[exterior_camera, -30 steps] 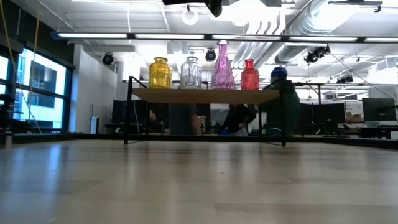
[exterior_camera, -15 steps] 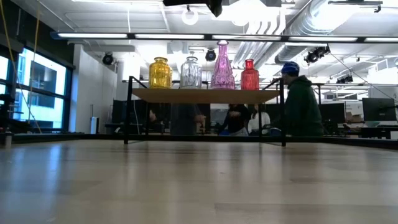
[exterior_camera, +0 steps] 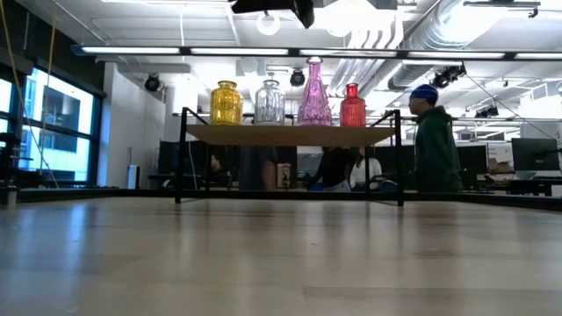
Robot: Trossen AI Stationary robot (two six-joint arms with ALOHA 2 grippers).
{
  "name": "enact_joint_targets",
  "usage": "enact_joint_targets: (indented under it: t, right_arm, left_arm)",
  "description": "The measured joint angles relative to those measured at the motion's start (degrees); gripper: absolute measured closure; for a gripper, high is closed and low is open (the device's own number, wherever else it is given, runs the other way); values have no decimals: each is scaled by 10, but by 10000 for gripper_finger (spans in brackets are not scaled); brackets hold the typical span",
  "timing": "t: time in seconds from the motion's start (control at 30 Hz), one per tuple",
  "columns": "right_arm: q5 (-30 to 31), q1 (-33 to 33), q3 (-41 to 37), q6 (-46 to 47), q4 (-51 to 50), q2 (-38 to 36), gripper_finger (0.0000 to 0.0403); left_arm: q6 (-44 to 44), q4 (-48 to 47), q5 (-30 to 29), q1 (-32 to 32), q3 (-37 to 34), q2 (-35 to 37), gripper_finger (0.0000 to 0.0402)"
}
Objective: Sort vases onto shelf
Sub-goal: Put the red vase on the shelf aligned with the other red vase
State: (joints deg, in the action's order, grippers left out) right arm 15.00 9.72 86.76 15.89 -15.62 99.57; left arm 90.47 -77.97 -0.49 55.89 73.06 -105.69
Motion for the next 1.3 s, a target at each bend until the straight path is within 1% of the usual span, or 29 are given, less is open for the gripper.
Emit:
enact_joint_targets:
  t: [0.13, 0.27, 0.37, 0.53, 0.73, 0.97, 1.3]
  right_arm:
    - [9, -8, 0, 47, 0, 0, 331]
    - [12, -15, 0, 92, 0, 0, 331]
    - [15, -15, 0, 98, 0, 0, 331]
    - [14, -15, 0, 116, 0, 0, 331]
    - [14, -15, 0, 126, -2, 0, 331]
    - [14, -14, 0, 126, 0, 0, 331]
    - [13, -14, 0, 162, 4, 0, 331]
  left_arm:
    - [19, 2, -12, 0, 0, 0, 319]
    - [17, 2, -13, 0, 0, 0, 300]
    - [16, 2, -13, 6, 0, 0, 288]
    - [59, 6, -19, 19, 0, -8, 276]
    - [38, 19, -20, 23, 0, -41, 275]
    - [33, -19, -12, 22, 0, -93, 275]
    - [-24, -58, 16, 15, 0, -170, 275]
